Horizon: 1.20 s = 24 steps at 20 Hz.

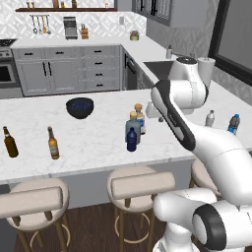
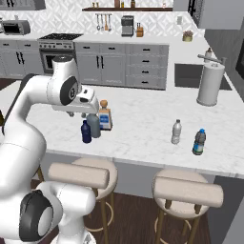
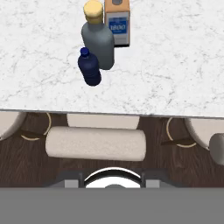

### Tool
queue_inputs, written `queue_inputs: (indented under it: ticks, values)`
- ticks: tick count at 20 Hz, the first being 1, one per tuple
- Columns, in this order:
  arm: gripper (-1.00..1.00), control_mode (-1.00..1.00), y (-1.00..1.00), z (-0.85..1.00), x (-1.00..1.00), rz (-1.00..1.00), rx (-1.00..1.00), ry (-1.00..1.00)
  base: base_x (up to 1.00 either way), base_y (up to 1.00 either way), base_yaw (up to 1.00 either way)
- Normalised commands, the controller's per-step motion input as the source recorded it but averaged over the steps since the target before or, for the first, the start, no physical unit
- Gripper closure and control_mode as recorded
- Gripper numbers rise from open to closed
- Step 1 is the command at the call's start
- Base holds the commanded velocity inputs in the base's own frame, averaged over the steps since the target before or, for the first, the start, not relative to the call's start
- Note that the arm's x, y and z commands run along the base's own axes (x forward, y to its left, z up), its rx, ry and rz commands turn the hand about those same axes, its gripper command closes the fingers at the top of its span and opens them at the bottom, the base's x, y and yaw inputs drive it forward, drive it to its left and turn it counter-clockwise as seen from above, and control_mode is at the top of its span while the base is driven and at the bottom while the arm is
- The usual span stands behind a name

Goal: Move the plastic bottles in the middle to the plastics group, and the glass bottles in the middle to the glass group.

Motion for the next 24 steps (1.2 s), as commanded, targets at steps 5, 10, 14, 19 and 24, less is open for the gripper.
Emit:
queue_inputs:
  ticks: [5, 10, 14, 19, 24]
  values:
    - [-1.00, -1.00, 0.00, 0.00, -0.04, 0.00, -0.01, 0.00, 0.00, 0.00, 0.00]
    - [-1.00, -1.00, 0.38, -0.01, 0.01, 0.00, -0.01, -0.10, 0.00, 0.00, 0.00]
    - [-1.00, -1.00, 0.43, 0.00, 0.44, 0.00, 0.00, -0.04, 0.00, 0.00, 0.00]
    - [-1.00, -1.00, 0.15, -0.02, 0.63, 0.00, 0.00, 0.00, 0.00, 0.00, 0.00]
    - [-1.00, -1.00, 0.00, -0.15, 0.60, 0.02, 0.01, 0.00, 0.00, 0.00, 0.00]
